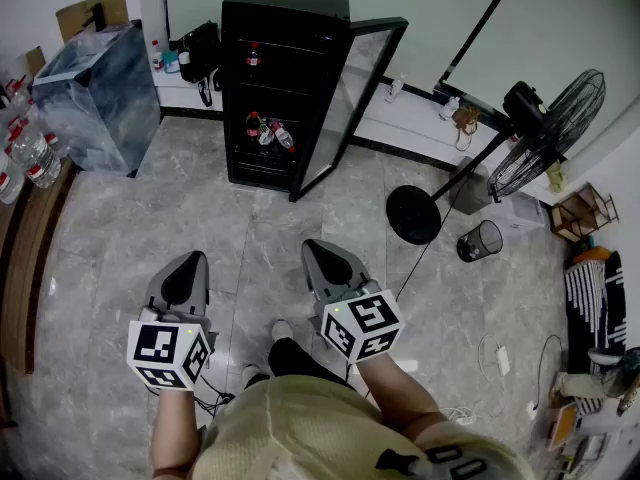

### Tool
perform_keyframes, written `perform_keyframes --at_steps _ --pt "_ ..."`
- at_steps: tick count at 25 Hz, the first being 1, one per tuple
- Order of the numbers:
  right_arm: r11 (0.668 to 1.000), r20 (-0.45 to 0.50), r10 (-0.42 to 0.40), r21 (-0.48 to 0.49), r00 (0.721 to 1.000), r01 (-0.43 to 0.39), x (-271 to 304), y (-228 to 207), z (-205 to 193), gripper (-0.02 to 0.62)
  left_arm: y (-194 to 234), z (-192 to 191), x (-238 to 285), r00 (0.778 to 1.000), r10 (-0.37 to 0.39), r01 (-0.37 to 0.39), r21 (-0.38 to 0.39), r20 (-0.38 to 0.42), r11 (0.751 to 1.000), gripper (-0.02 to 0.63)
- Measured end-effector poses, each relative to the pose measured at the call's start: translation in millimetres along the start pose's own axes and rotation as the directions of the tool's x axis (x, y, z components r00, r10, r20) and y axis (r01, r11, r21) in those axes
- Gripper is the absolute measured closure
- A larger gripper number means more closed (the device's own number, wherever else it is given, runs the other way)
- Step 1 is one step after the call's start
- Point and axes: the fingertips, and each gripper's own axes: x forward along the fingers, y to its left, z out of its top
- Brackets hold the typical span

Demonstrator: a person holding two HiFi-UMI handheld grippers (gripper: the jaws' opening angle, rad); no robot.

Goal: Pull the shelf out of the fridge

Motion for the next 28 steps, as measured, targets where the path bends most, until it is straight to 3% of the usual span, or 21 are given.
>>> perform_keyframes --at_steps 5,10,23,28 --pt "0.998 -0.009 0.028 0.058 1.0 -0.028 16.4 -11.6 -5.7 0.578 4.9 -7.7 17.1 1.0 -0.004 0.004 -0.026 -0.011 1.0 0.591" --pt "0.997 -0.05 0.035 0.067 0.998 -0.031 39.2 -32.1 -8.7 0.578 10.2 -12.4 47.5 0.999 -0.015 0.012 -0.113 -0.031 0.994 0.59" --pt "0.986 -0.068 0.123 0.118 0.99 -0.115 92.7 -90.0 -1.1 0.574 4.8 -4.3 141.5 0.998 0.018 -0.025 -0.139 -0.054 0.99 0.589" --pt "0.968 -0.06 0.171 0.194 0.984 -0.156 106.2 -93.5 -0.4 0.506 5.2 -2.5 158.7 0.997 0.003 -0.013 -0.138 -0.073 0.99 0.589"
